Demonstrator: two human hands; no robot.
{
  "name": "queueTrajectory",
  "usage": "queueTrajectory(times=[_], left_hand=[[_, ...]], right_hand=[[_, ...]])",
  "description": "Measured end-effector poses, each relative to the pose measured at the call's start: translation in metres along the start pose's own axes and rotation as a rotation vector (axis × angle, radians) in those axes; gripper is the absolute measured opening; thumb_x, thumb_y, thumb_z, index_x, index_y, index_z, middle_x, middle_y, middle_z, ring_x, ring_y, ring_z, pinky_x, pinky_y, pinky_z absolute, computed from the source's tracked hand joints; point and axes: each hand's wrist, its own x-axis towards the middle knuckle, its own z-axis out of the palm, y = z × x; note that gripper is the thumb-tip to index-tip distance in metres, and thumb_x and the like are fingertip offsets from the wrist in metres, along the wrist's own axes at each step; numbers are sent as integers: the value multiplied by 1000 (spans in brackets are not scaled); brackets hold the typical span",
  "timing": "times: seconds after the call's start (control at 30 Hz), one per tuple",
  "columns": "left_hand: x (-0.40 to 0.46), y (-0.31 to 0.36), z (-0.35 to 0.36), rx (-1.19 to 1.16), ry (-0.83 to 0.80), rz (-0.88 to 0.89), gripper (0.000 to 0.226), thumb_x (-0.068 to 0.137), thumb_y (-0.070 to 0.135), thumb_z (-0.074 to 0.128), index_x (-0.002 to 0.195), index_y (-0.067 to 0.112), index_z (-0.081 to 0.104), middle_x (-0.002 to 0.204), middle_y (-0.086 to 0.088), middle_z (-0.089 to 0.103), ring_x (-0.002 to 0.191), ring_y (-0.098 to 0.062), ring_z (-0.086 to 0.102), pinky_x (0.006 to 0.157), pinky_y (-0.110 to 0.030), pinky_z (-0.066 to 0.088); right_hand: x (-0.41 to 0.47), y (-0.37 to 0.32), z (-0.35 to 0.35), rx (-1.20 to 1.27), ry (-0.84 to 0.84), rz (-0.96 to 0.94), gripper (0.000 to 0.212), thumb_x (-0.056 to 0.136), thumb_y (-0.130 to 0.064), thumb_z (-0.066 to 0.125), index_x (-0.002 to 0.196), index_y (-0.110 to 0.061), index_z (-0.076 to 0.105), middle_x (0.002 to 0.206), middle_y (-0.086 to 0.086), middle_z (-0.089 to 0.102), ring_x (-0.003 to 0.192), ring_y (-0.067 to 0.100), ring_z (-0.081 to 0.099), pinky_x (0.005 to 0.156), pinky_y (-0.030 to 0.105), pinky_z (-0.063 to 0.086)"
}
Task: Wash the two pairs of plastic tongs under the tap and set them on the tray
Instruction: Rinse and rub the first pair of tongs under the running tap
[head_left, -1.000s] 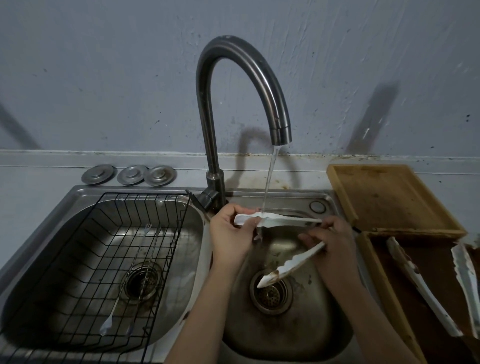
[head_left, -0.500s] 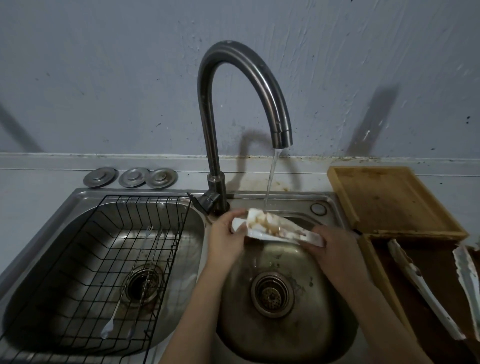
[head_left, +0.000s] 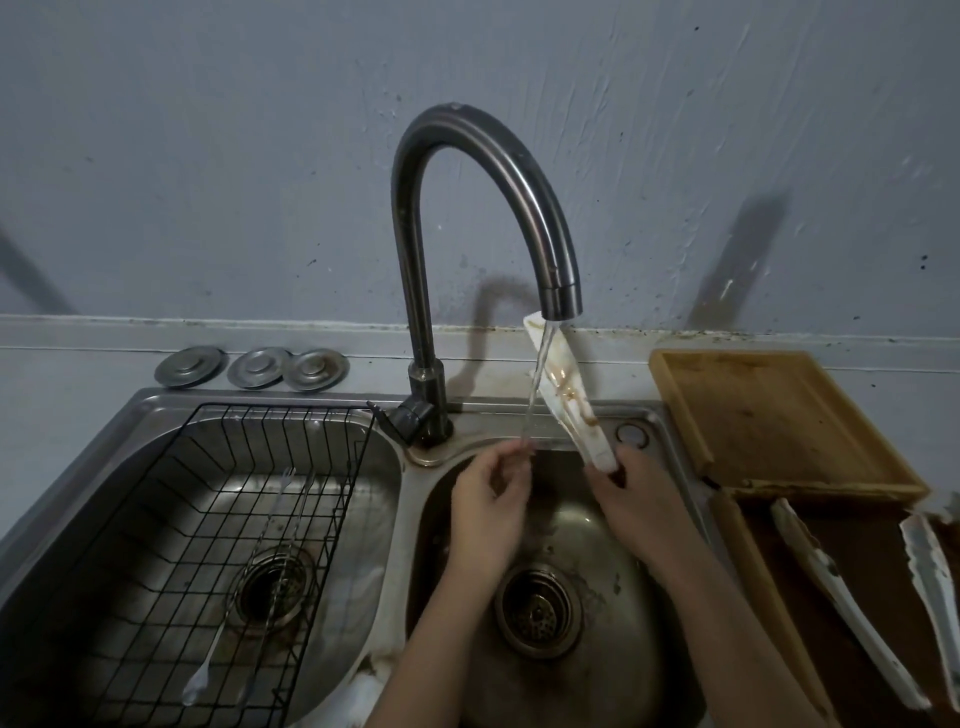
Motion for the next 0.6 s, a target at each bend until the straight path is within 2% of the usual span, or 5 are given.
queueTrajectory(times=[0.1,0.17,0.27,0.37,0.6], left_hand=[[-3,4,8,-303,-138,-194,22,89,1,55,97,16,69,84,-2,73,78,-13,66,68,-19,53],[-6,2,7,-404,-185,-271,26,88,1,56,111,10,65,94,-5,74,83,-16,68,72,-22,54],[-7,-3,-1,-479,-162,-352,32,84,-4,60,113,10,64,104,-11,73,92,-19,70,78,-27,57],[-7,-8,-4,-519,-120,-435,31,81,-5,63,109,9,66,103,-12,73,88,-20,70,82,-33,55],[-8,-13,-5,-503,-4,-510,21,87,22,62,90,4,71,74,-16,60,56,-19,49,50,-24,43]], right_hand=[[-7,-6,22,87,-8,-76,16,90,-19,55,103,-12,60,95,3,59,80,11,56,56,13,32],[-13,-11,31,147,-17,-86,11,92,-20,51,100,-17,58,91,-3,59,78,2,55,56,11,34],[-20,-14,39,164,-24,-103,11,94,-16,47,100,-21,54,81,-13,55,72,-3,54,53,9,40],[-22,-15,45,149,-46,-105,14,95,-15,45,104,-16,56,86,-5,60,75,3,58,56,12,43],[-31,-11,47,62,-116,-173,19,91,-11,52,108,-18,54,97,0,61,84,6,58,65,14,45]])
